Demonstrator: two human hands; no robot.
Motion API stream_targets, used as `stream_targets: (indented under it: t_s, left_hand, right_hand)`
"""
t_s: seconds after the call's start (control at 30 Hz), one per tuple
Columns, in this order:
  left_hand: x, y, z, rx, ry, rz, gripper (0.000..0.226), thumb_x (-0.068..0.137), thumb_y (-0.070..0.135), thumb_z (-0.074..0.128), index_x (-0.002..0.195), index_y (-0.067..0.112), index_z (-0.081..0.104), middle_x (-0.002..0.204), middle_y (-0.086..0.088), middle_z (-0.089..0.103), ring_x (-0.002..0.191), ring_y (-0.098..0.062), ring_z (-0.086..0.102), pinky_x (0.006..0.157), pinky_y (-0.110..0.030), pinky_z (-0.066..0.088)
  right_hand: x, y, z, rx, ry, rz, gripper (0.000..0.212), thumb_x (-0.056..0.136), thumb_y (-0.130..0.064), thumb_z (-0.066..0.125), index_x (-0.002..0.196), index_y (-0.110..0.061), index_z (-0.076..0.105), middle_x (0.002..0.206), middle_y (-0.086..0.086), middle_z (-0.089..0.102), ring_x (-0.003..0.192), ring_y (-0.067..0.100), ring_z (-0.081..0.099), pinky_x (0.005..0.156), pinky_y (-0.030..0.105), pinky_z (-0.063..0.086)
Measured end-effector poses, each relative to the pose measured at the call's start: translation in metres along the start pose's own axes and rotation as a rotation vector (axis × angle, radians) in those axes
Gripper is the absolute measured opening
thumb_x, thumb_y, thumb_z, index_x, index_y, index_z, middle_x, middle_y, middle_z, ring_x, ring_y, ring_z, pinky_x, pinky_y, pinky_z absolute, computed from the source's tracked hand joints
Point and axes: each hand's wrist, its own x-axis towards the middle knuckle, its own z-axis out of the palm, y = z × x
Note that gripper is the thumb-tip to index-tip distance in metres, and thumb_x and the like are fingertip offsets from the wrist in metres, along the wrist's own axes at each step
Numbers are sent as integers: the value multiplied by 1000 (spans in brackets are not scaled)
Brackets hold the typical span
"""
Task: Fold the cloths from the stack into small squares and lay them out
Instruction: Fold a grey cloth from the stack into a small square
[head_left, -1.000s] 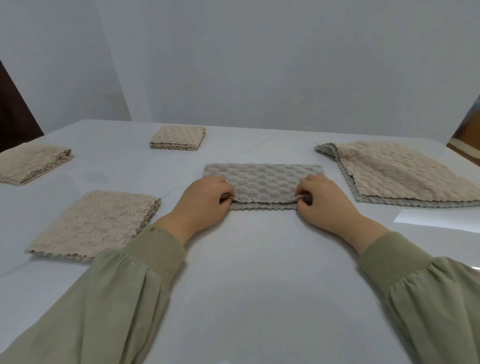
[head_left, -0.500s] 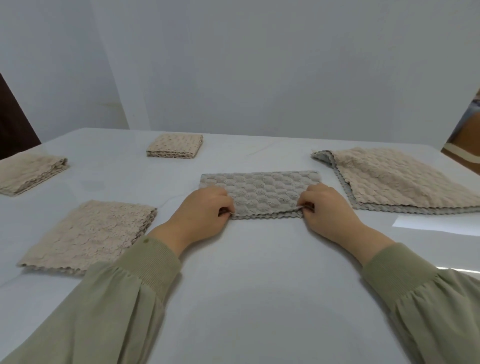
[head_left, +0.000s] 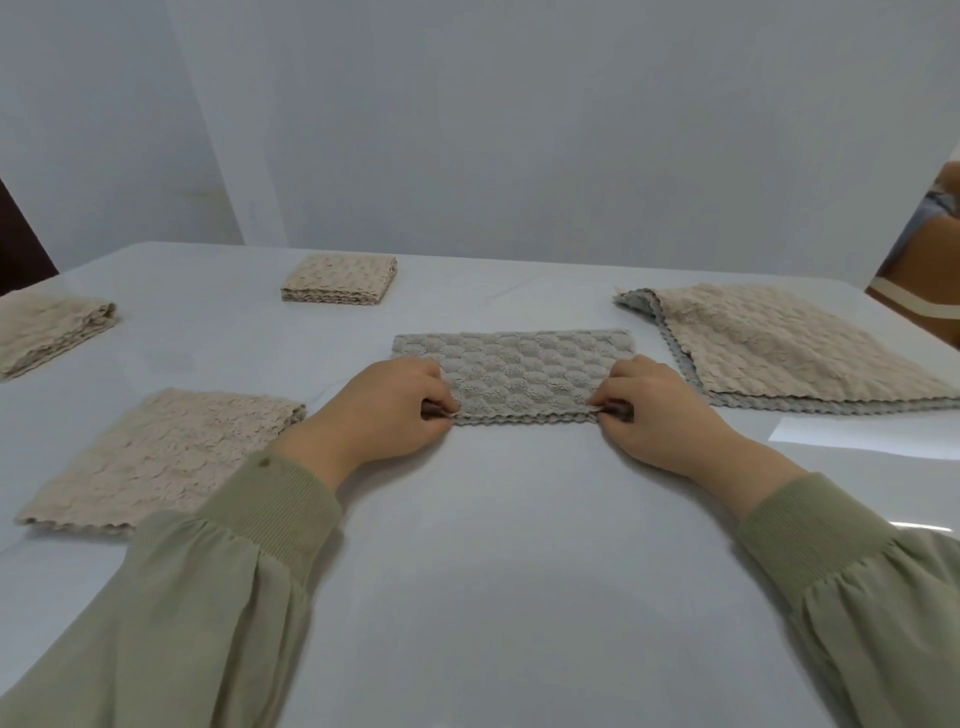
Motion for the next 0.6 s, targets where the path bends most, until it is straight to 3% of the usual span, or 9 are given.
stream_targets:
  t_s: [0.13,0.27,0.37,0.43,0.5,0.6]
  left_hand:
    - [0,4,-4,15,-46,-36,20,85,18,61,101,21,73,97,7,62,96,-13,55,83,-21,40]
    - [-1,8,-6,43,-67,-57,24,82,10,58,97,20,74,98,7,67,96,-13,58,82,-18,39]
    - [-5,15,-14,-123,-158,-117,23,79,7,60,89,22,75,90,12,67,87,-6,60,85,-21,46]
    - [-8,19,-22,-296,-210,-178,17,81,12,63,84,24,75,84,12,69,77,0,60,78,-18,49]
    - [-4,23,-24,-409,-100,-234,14,87,22,61,86,22,75,85,7,70,72,-1,57,71,-18,46]
    - [19,32,-15,-236,121,-292,25,94,22,47,106,20,69,109,4,66,98,-11,56,87,-28,43]
  right_hand:
    - [1,2,-2,-33,-34,0,15,79,-13,68,92,-14,74,83,3,63,83,25,54,76,34,43]
    - [1,3,-2,-80,-10,-40,11,75,-3,67,79,-11,74,75,3,66,76,30,58,69,37,45]
    - [-3,-1,-7,-86,-33,-69,17,69,-8,53,65,-13,69,63,-2,63,68,25,55,66,30,36]
    - [-5,-6,-13,-71,-49,-48,24,72,-19,43,54,-14,58,54,-3,54,62,21,48,64,30,34]
    - [-1,-11,-16,-34,40,17,33,77,-26,36,49,-10,45,48,2,45,57,22,42,60,31,32]
    - [26,-26,-14,31,211,201,33,89,-18,40,66,-3,59,66,10,59,70,26,51,65,37,42]
